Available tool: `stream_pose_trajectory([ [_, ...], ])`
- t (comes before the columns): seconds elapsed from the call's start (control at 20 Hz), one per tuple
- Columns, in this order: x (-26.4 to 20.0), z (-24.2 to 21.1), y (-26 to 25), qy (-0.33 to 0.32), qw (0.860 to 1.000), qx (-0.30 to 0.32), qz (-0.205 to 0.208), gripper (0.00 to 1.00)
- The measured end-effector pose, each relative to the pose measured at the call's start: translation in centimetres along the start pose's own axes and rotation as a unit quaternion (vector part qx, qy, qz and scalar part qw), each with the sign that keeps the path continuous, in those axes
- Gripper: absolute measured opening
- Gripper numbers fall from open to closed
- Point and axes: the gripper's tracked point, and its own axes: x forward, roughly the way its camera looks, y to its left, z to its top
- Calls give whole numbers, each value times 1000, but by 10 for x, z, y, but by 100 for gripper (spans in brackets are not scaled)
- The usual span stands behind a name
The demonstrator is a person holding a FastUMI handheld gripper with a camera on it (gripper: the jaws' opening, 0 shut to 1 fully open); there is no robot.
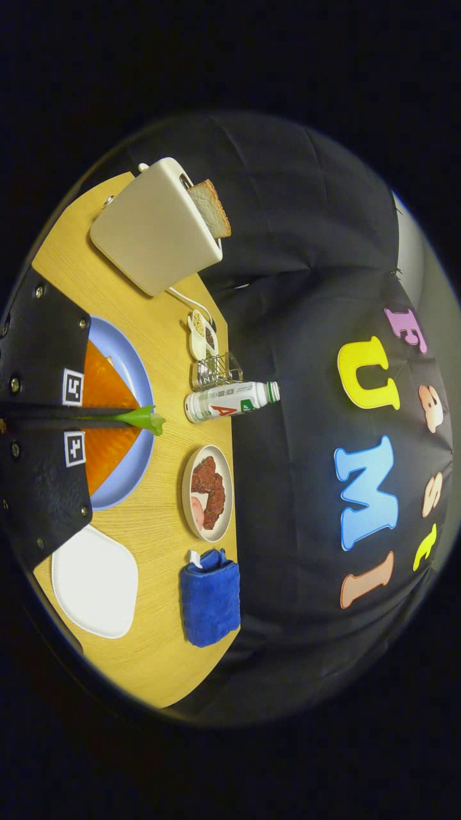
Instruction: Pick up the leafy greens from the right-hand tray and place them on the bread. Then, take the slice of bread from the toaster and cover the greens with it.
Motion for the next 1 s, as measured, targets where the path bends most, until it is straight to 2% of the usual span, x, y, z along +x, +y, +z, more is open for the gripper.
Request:
stream_pose_trajectory([
  [0.1,4,-1,3,-2,1000,-3,2,0],
  [0.2,6,-5,4,5,1000,-8,0,9],
  [0.25,6,-7,8,7,1000,-10,5,32],
  [0.3,6,-5,6,3,1000,-16,1,48],
  [0.35,6,-3,7,-5,1000,-24,0,59],
  [1.0,-43,65,62,-107,993,-25,42,59],
])
